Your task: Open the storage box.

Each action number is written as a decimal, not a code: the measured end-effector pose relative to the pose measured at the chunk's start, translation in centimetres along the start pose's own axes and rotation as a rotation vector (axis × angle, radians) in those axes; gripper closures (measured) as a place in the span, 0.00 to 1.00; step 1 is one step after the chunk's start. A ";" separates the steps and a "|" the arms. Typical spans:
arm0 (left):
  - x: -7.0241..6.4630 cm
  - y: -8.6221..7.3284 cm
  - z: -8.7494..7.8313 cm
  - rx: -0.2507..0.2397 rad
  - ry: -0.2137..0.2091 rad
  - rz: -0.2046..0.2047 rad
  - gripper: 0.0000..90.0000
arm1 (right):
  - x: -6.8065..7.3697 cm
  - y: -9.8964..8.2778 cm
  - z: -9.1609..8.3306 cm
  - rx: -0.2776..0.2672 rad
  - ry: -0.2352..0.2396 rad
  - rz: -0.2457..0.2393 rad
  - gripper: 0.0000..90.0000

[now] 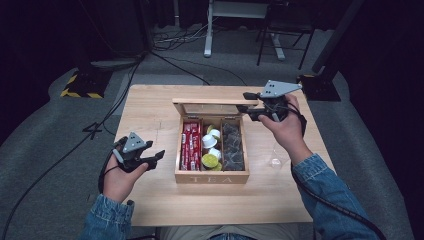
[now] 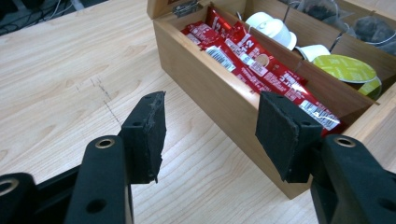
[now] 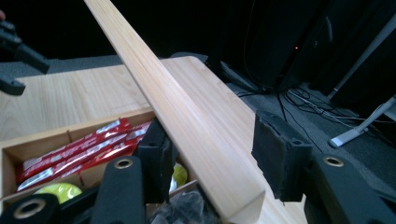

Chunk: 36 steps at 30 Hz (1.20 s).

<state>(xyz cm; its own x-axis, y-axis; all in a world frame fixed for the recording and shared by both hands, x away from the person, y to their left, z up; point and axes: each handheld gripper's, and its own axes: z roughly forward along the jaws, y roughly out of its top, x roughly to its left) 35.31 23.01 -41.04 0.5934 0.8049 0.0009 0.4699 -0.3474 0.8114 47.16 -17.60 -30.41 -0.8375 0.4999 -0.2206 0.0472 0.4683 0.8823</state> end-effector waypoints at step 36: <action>1.6 -1.7 1.6 0.076 0.007 -0.045 0.46 | -4.7 1.4 4.0 -0.022 -0.174 0.089 0.51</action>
<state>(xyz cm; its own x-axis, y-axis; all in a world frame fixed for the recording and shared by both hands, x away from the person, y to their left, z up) 36.48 24.13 -43.35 0.5659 0.8239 -0.0305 0.5447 -0.3459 0.7640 53.38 -16.35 -29.79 -0.7237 0.6581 -0.2077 0.1035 0.4011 0.9102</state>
